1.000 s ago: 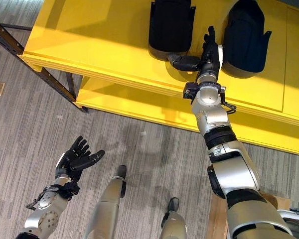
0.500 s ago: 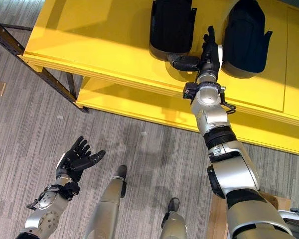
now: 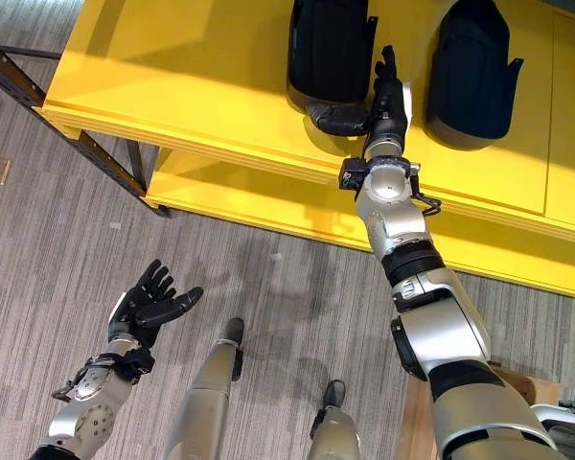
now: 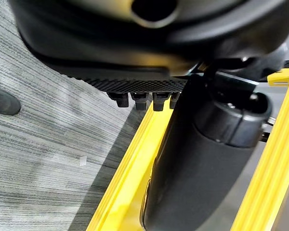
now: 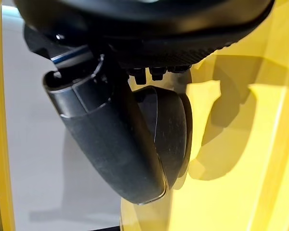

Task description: Move parts from the plastic box to the shelf.

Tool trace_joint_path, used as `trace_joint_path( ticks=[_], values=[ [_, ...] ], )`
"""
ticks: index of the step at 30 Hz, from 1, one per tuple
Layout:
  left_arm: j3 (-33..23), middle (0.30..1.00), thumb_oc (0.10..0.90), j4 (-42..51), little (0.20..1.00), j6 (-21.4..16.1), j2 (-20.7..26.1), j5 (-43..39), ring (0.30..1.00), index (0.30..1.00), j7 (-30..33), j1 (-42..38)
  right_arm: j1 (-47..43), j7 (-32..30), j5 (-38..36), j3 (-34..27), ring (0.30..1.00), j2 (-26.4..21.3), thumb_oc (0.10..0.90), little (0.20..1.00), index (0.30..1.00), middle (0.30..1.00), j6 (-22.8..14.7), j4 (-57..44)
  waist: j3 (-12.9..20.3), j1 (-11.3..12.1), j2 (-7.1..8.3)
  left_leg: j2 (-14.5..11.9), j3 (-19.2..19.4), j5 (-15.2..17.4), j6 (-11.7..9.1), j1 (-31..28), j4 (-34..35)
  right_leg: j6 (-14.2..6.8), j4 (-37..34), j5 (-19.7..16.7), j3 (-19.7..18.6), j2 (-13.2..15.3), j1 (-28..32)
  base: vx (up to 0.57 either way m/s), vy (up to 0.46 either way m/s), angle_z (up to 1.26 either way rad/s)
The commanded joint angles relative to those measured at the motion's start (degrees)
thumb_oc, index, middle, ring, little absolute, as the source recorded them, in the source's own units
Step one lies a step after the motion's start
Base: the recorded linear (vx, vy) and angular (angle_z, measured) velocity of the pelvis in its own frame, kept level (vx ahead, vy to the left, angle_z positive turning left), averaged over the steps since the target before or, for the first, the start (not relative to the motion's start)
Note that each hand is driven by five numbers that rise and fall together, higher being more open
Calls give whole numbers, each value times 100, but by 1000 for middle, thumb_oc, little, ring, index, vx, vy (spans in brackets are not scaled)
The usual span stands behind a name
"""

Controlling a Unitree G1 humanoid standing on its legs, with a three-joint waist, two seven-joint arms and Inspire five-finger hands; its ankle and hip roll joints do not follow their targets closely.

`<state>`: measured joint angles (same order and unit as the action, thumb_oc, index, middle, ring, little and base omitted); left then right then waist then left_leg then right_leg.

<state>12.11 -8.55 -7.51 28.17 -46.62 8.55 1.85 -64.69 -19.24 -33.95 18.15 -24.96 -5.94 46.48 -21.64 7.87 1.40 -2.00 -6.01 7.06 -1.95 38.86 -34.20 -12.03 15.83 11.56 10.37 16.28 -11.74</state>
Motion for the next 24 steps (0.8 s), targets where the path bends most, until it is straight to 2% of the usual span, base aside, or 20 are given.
trace_joint_path(
  ticks=[1, 24],
  values=[
    [50, 1000, 900, 456, 1000, -485, 225, 26, 1000, 1000, 1, -105, -716, 352, -58, 331, 1000, 268, 900, 1000, 1000, 1000, -355, -196, 333, 127, 101, -299, -37, 263, -85, 376, -381, 488, 420, 124, -2, -208, 32, 0, 0, 0],
    [0, 1000, 900, 472, 1000, -535, 214, 40, 1000, 1000, 46, -93, -737, 397, -84, 377, 1000, 492, 900, 1000, 1000, 1000, -350, -182, 310, 175, 106, -278, -37, 264, -74, 420, -388, 490, 408, 121, 12, -210, 28, 0, 0, 0]
  ],
)
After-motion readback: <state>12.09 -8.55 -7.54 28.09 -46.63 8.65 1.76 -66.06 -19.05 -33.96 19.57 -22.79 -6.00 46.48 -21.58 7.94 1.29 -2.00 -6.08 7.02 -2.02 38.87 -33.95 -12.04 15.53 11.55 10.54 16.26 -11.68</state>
